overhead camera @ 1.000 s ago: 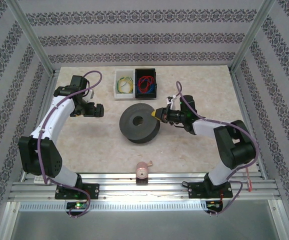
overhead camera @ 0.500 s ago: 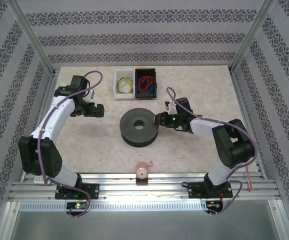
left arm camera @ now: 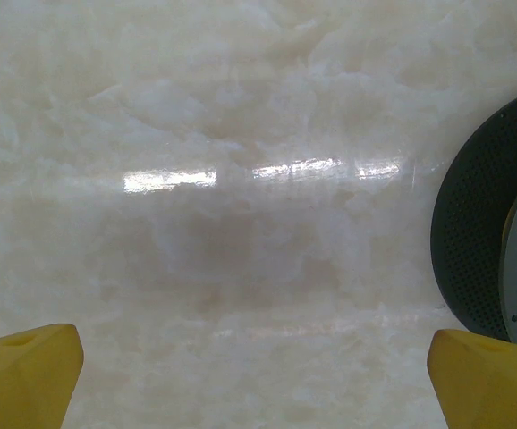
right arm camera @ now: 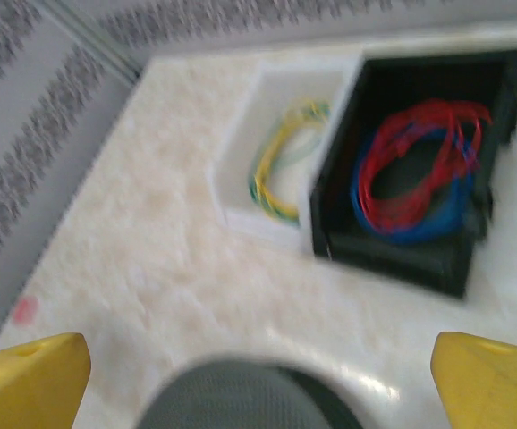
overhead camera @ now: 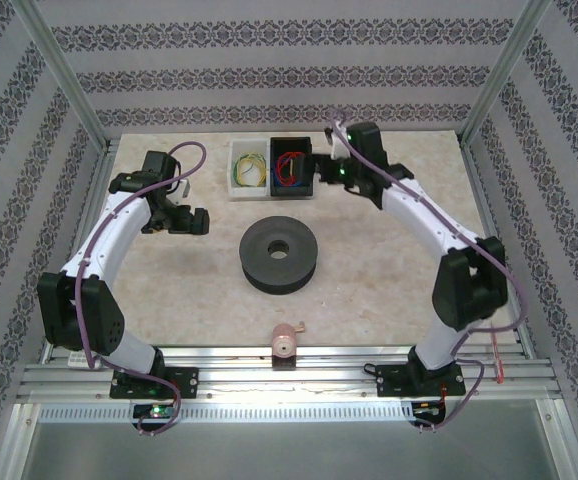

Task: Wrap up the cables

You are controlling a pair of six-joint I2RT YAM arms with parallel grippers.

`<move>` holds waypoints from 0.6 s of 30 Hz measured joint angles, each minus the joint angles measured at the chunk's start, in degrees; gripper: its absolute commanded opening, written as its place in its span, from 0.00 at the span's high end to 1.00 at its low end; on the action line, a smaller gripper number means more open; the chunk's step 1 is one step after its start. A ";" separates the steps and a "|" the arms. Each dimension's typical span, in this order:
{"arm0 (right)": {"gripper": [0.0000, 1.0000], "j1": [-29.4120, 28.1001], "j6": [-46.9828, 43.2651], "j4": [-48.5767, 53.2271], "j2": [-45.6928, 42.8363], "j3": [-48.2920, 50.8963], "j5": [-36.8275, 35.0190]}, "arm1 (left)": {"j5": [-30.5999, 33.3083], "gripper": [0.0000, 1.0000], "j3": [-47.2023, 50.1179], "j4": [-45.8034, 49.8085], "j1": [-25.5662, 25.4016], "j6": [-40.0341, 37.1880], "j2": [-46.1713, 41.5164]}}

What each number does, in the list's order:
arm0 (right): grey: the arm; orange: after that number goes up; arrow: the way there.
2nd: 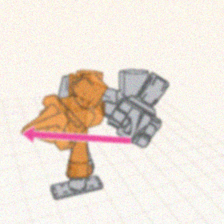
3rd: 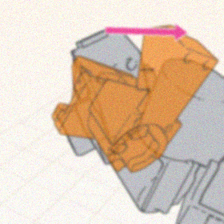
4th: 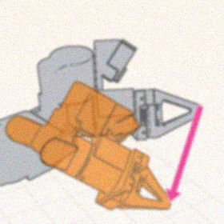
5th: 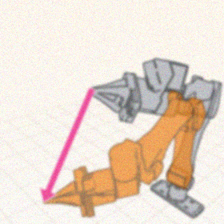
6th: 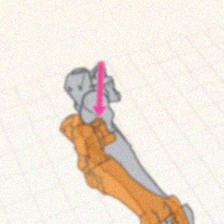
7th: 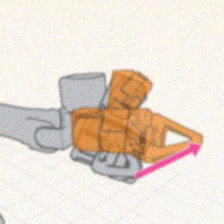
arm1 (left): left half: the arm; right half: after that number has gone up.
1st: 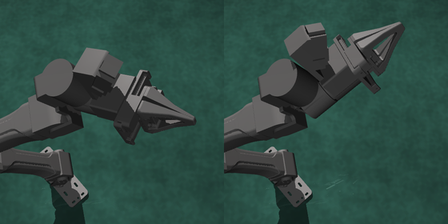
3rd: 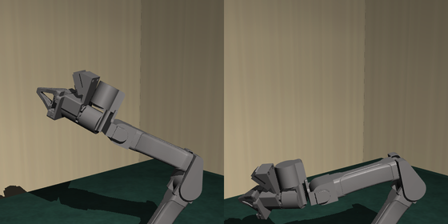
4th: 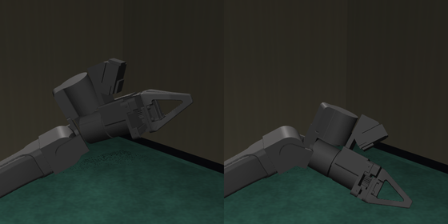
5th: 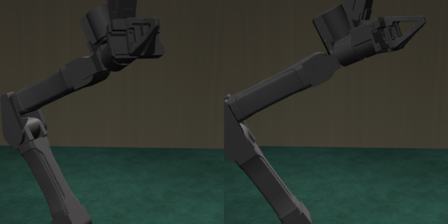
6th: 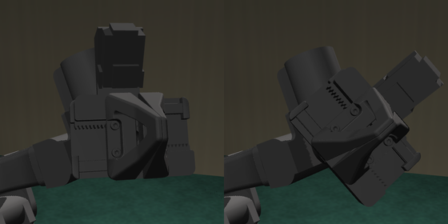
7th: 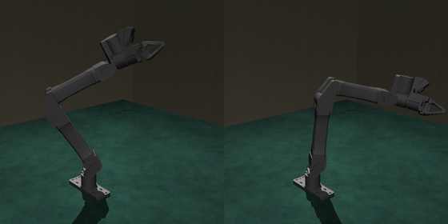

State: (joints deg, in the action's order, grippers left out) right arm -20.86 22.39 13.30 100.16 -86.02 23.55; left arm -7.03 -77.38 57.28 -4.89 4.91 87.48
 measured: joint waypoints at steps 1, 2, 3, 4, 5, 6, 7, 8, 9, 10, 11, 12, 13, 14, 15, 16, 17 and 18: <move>0.02 -0.31 0.74 -0.20 2.51 -3.43 0.09 | 0.00 0.01 0.00 0.00 -0.07 -0.02 0.00; 0.02 -0.70 1.77 -0.20 5.46 -7.08 0.09 | 0.04 0.01 0.00 0.00 -0.07 -0.11 0.00; 0.02 -1.07 2.71 -0.13 8.00 -9.94 0.07 | 0.13 0.01 0.00 0.00 -0.07 -0.15 0.00; 0.02 -1.53 3.85 -0.04 11.08 -13.29 -0.02 | 0.17 0.01 0.00 0.00 -0.04 -0.15 0.00; 0.02 -1.95 5.03 0.26 14.12 -16.46 -0.31 | 0.17 0.01 0.00 0.00 -0.07 -0.17 0.00; 0.02 -2.36 6.19 0.55 16.85 -19.21 -0.57 | 0.15 0.01 0.00 0.00 -0.07 -0.17 0.00; 0.02 -2.84 7.52 0.92 19.80 -22.03 -1.29 | 0.15 0.01 0.00 0.00 -0.09 -0.17 0.00; 0.06 -3.32 8.72 1.40 22.38 -24.41 -2.19 | 0.15 0.01 0.00 0.00 -0.11 -0.17 0.00; 0.13 -3.72 9.86 1.99 24.70 -26.56 -3.13 | 0.15 0.01 0.00 0.00 -0.15 -0.17 0.00; 0.20 -4.09 10.91 2.45 26.82 -28.41 -4.17 | 0.17 0.01 0.00 0.00 -0.26 -0.17 0.00; 0.25 -4.46 12.52 3.23 29.07 -30.49 -5.49 | 0.15 0.01 0.00 0.00 -0.33 -0.17 0.00; 0.29 -4.59 13.31 3.72 30.75 -31.98 -6.47 | 0.15 0.01 0.00 0.00 -0.37 -0.20 0.00; 0.37 -4.90 14.64 4.46 32.65 -33.77 -7.78 | 0.15 0.01 0.00 0.00 -0.37 -0.20 0.00; 0.43 -4.98 15.82 5.01 34.40 -35.47 -8.85 | 0.15 0.01 0.00 0.00 -0.37 -0.22 0.00; 0.44 -5.18 16.65 5.55 35.85 -36.92 -9.92 | 0.15 0.01 0.00 0.00 -0.37 -0.20 0.00; 0.45 -5.29 17.46 6.12 37.24 -38.23 -10.95 | 0.15 0.01 0.00 0.00 -0.37 -0.24 0.00; 0.46 -5.29 18.29 6.69 38.45 -39.52 -11.89 | 0.15 0.01 0.00 0.00 -0.37 -0.26 0.00; 0.47 -5.29 18.91 7.34 39.43 -40.61 -12.81 | 0.17 0.01 0.00 0.00 -0.37 -0.37 0.00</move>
State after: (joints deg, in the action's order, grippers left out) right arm -26.15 41.30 20.64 139.59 -126.63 10.74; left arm -6.85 -77.38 57.28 -5.26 4.54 87.48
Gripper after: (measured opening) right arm 0.545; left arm 0.994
